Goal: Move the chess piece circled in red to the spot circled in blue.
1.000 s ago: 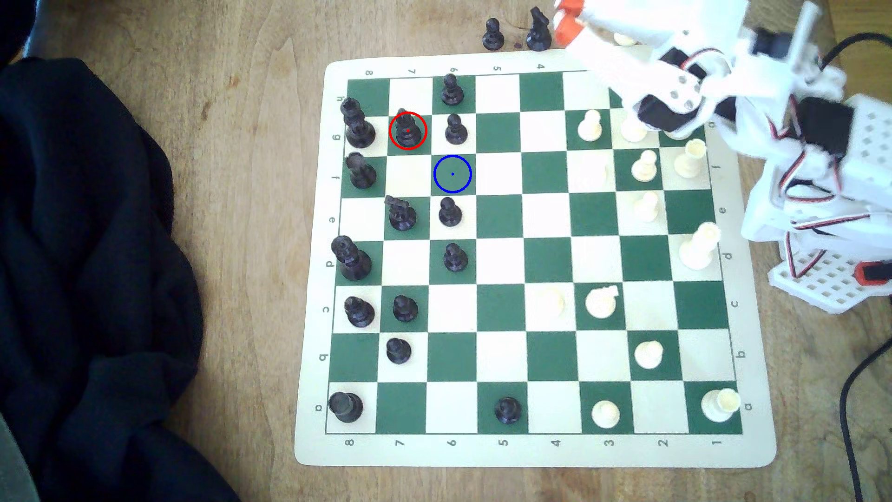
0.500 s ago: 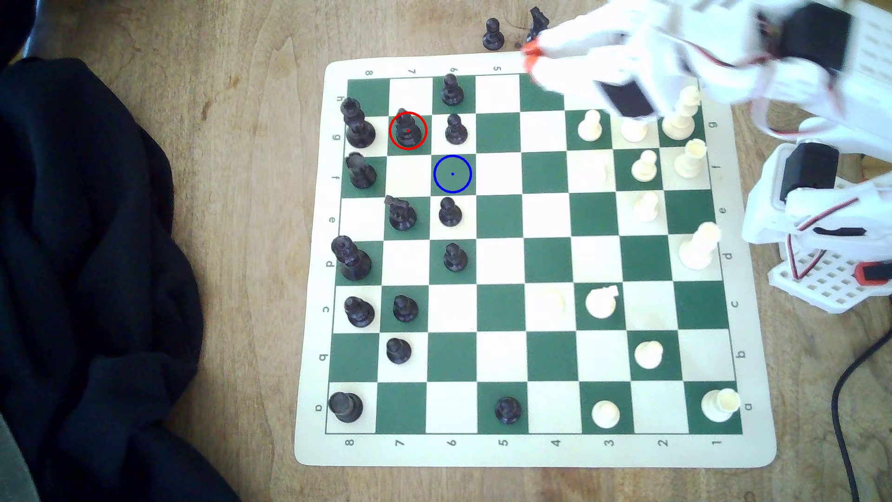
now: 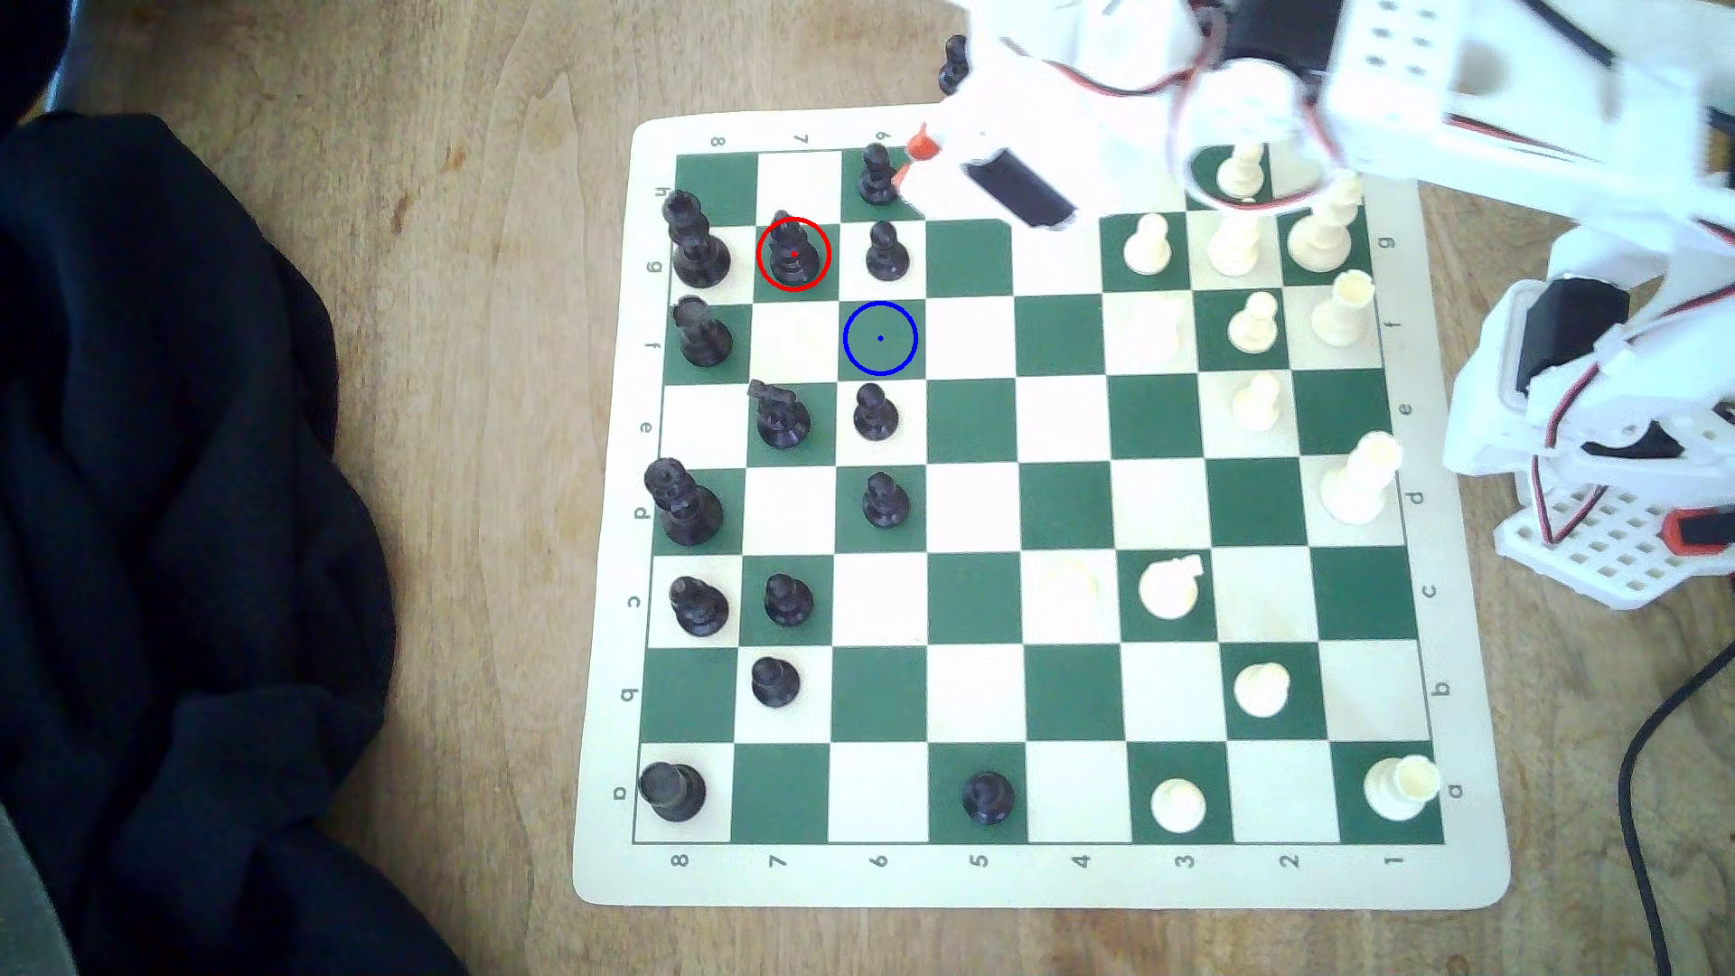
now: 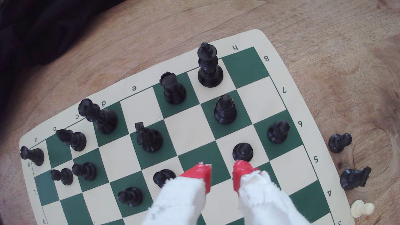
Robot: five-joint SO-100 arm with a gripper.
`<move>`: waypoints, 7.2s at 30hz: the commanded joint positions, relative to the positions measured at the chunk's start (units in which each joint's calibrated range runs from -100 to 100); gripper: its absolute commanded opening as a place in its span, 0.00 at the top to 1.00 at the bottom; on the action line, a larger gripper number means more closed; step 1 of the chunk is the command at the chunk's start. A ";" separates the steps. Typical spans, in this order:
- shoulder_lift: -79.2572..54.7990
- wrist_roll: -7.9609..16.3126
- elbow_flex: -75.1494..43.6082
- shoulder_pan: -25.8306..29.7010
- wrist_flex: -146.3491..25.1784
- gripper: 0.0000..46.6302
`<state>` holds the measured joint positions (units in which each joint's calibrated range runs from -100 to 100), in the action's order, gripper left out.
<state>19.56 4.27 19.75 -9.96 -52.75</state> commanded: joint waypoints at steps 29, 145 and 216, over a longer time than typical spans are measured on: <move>-31.79 1.32 -25.10 -1.35 11.47 0.72; -37.90 0.29 -23.92 -1.19 14.58 0.76; -16.85 -1.07 14.43 2.96 27.69 0.98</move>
<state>2.39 3.54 35.20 -6.56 -24.46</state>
